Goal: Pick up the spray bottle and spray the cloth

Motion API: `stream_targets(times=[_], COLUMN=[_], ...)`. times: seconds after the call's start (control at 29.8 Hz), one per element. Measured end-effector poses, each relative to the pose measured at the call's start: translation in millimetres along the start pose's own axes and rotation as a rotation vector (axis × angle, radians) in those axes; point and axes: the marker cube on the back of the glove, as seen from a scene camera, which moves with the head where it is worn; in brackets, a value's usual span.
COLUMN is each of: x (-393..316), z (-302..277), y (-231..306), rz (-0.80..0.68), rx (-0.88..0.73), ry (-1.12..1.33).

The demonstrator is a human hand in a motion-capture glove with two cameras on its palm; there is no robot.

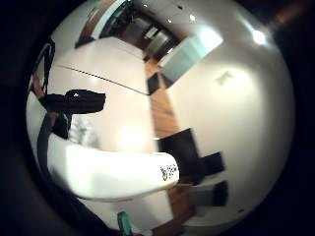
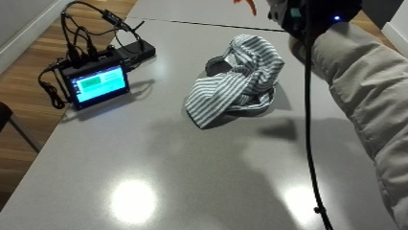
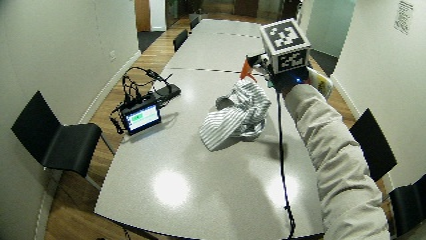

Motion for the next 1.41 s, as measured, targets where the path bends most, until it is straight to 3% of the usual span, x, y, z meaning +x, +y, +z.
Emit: stream_targets(times=[0.3,0.54,0.74,1.04,1.41], x=[-58.8,-185.2,-261.1,-303.5,-292.8], z=[-59.2,-91.2,-76.5,-63.1,-29.3], y=[2.6,18.5,44.6,68.7,128.8], rz=[0.233,0.123,0.052,0.009,-0.133], rx=[0.046,-0.111,-0.164,-0.139,-0.432], ry=[-1.147,-1.645,-1.694,-1.66,-1.739])
